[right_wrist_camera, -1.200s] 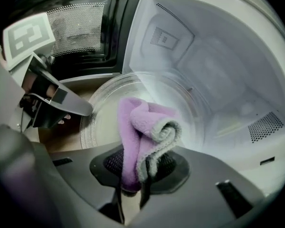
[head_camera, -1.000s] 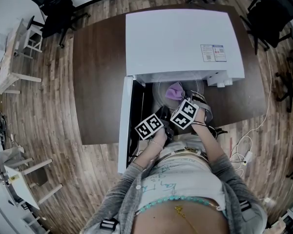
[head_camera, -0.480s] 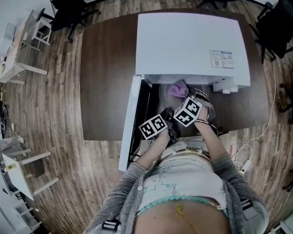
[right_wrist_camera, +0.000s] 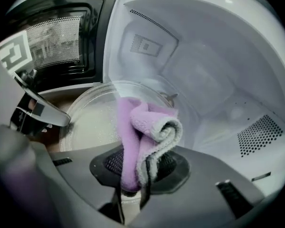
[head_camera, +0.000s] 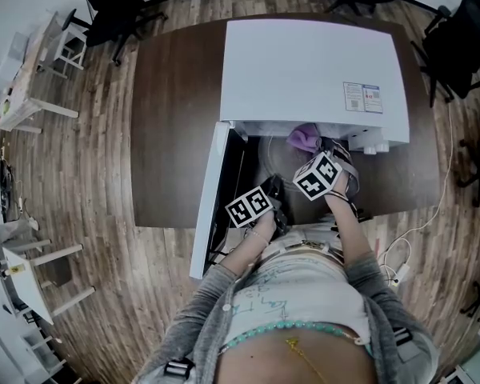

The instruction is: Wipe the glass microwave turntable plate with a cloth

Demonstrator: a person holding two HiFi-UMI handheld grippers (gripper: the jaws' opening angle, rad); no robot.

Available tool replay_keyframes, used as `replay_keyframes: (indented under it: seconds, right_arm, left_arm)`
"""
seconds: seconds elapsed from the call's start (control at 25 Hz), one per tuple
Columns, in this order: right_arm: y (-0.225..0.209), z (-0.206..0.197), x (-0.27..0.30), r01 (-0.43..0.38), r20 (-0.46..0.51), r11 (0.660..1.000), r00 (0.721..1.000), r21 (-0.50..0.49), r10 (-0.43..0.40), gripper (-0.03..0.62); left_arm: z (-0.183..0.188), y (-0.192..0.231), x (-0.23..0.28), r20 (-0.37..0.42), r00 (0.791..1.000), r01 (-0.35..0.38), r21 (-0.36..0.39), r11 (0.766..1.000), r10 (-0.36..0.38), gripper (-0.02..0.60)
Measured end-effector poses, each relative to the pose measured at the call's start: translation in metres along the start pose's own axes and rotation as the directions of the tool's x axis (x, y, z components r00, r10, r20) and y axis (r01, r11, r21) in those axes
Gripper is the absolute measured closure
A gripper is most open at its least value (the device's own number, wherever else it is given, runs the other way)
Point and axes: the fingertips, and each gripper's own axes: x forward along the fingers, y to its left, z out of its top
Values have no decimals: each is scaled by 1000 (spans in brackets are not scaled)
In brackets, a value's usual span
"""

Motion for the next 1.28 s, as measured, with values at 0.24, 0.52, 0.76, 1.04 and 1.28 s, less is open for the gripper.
replay_keyframes:
  seconds: [0.24, 0.52, 0.76, 1.04, 1.28]
  right_arm:
    - [-1, -12, -3, 5, -14, 999, 1000, 36, -5, 490]
    - [5, -22, -5, 3, -30, 999, 1000, 54, -2, 490]
    - [14, -31, -7, -9, -50, 999, 999, 54, 11, 490]
    - [23, -40, -11, -11, -65, 998, 998, 58, 14, 488]
    - [35, -45, -11, -28, -76, 999, 997, 47, 32, 488]
  left_arm:
    - [0, 0, -1, -6, 1000, -3, 12, 1000, 3, 522]
    - [0, 0, -1, -14, 1000, -3, 18, 1000, 3, 522]
    - [1, 0, -2, -13, 1000, -4, 25, 1000, 4, 522]
    - [1, 0, -3, -13, 1000, -4, 25, 1000, 5, 522]
    - [0, 0, -2, -13, 1000, -3, 27, 1000, 4, 522]
